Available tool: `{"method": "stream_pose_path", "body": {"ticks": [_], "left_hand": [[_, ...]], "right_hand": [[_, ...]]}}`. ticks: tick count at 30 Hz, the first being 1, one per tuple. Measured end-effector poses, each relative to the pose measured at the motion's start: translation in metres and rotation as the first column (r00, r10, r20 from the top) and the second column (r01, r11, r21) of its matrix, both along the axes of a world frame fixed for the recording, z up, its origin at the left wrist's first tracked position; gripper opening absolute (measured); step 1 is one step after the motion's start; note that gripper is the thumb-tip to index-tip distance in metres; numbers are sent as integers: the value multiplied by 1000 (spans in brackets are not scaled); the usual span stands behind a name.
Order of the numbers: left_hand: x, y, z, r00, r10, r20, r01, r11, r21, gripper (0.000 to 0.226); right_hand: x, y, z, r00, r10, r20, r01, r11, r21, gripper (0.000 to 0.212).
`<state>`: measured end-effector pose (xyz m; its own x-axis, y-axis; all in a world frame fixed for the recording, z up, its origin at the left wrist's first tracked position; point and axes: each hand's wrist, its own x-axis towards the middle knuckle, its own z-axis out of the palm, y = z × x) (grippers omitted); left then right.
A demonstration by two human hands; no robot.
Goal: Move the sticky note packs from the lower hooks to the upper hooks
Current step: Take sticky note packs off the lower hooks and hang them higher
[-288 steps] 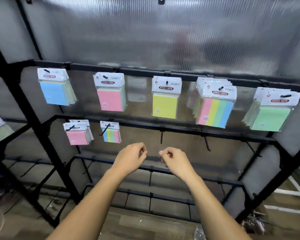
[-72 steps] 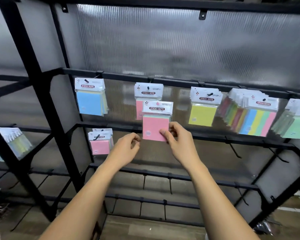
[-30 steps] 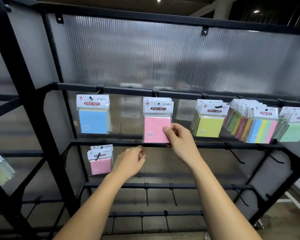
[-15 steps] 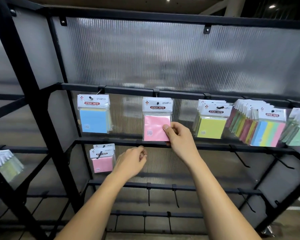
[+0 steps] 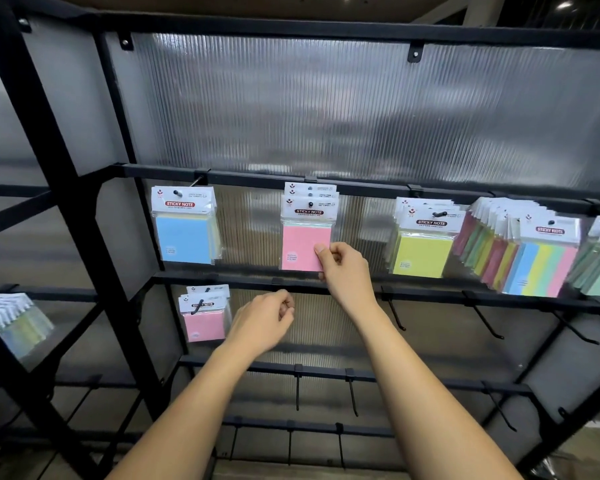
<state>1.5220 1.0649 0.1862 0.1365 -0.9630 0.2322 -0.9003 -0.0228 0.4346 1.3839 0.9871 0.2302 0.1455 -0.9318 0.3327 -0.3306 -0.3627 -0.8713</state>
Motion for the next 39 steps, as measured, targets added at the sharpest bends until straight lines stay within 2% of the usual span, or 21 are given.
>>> {"method": "stream_pose_path", "body": {"ticks": [6,10,13,17,29,39], "left_hand": [[-2,3,-10,1000,10,-11,-10,1000,15,6],[-6,9,-21,999,34,-28,-33,999,29,7],[-7,18,-32,997,68,-27,-67,997,40,7],[-1,34,-47,990,138,-10,-137,988,68,7],[46,94,-88,905,426,4,-424,898,123,11],[103,82,-95,889,458,-31,-451,884,124,11]], "right_hand": [[-6,1,-21,998,46,-47,-48,998,-36,25],[-14,6,-58,951,123,-285,-97,990,104,15],[-17,19,-86,923,178,-340,-112,973,203,16],[-12,40,-110,891,237,-387,-172,965,196,15],[42,69,-141,788,453,-417,-376,890,257,15],[104,46,-138,814,402,-421,-311,911,270,19]]}}
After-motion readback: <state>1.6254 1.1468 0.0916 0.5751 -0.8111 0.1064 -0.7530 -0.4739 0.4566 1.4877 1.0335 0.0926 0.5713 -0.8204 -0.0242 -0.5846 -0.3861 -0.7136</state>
